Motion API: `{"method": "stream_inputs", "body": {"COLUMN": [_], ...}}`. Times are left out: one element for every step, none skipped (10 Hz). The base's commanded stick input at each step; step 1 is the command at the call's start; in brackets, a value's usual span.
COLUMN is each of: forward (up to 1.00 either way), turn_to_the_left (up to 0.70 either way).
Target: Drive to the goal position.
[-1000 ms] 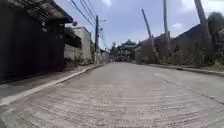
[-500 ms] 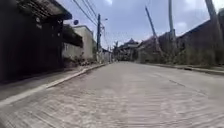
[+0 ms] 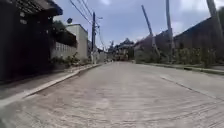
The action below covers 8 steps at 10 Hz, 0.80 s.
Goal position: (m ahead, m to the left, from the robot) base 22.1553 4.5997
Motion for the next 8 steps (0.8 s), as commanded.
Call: {"method": "stream_inputs", "body": {"forward": [1.0,1.0,1.0,1.0,1.0,1.0,1.0,1.0], "turn_to_the_left": [-0.13,-0.33,-0.24,-0.04,-0.01,-0.03,-0.02,0.0]}}
